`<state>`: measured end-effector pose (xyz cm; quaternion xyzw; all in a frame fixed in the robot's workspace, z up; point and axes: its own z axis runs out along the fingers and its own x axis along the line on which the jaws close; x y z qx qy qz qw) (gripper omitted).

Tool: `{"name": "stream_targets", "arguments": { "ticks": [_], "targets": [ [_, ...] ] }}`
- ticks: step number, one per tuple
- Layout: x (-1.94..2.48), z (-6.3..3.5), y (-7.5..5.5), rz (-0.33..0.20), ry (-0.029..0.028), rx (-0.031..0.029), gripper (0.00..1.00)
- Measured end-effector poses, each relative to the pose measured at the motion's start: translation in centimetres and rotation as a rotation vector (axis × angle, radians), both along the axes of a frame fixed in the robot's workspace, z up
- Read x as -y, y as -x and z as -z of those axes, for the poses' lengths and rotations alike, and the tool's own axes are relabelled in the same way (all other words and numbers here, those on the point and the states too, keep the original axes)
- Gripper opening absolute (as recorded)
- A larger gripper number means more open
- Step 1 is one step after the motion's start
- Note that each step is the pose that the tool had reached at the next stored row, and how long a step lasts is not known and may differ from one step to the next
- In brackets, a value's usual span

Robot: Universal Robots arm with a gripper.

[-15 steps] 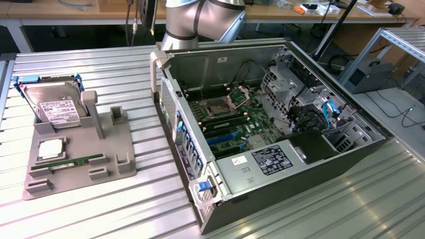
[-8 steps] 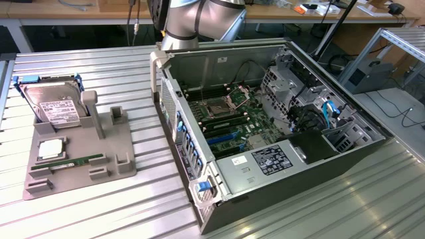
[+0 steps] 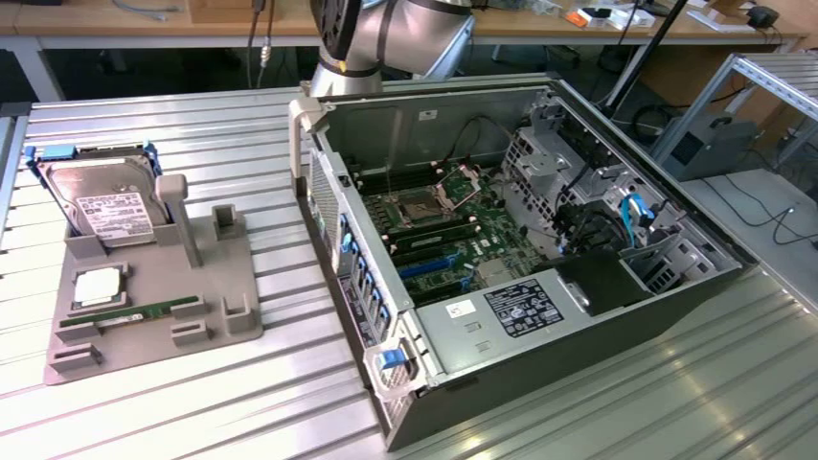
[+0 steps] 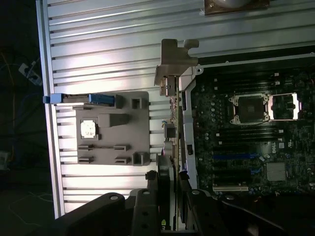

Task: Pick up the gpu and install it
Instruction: 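Pick up the gpu and move the gpu toward the slot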

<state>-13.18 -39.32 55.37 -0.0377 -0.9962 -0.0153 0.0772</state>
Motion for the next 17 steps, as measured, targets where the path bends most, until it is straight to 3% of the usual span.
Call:
{"name": "stream_targets", "arguments": {
  "ticks": [17],
  "targets": [
    [0.0,0.58,-3.9,-0.001,0.0,-0.028,0.27]
  ]
}}
